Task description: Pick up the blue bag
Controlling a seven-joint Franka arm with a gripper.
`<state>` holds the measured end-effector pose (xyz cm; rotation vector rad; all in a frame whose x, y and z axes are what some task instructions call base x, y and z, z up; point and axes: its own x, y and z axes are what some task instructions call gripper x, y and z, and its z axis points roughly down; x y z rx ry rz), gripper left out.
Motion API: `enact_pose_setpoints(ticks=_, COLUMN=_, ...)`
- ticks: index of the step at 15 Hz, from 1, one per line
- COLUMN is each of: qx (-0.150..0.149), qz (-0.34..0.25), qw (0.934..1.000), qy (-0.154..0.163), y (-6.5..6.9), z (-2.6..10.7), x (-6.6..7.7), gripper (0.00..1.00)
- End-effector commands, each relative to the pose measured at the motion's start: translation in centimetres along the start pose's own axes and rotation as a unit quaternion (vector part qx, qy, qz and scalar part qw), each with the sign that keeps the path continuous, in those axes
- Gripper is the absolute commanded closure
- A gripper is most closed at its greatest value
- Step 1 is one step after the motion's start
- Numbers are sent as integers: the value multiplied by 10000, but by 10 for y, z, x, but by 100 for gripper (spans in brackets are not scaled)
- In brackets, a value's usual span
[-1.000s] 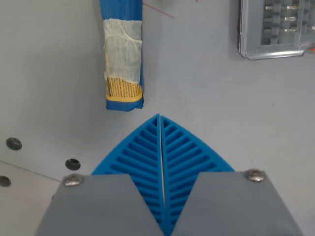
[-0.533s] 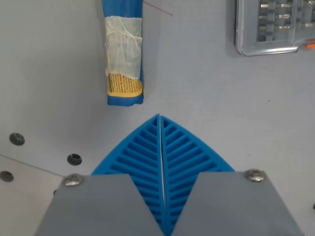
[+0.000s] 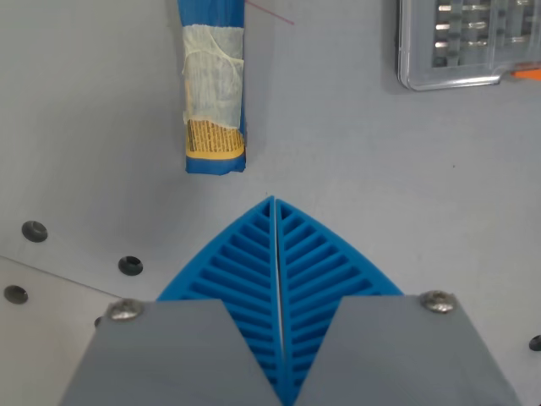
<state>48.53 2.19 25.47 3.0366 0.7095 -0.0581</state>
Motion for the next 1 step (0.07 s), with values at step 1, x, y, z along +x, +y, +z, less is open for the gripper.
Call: enact_pose_setpoints(ticks=1, qx=-118, qz=-75, qw=9998, qy=170, y=-4, z=-11, x=-8, gripper=100)
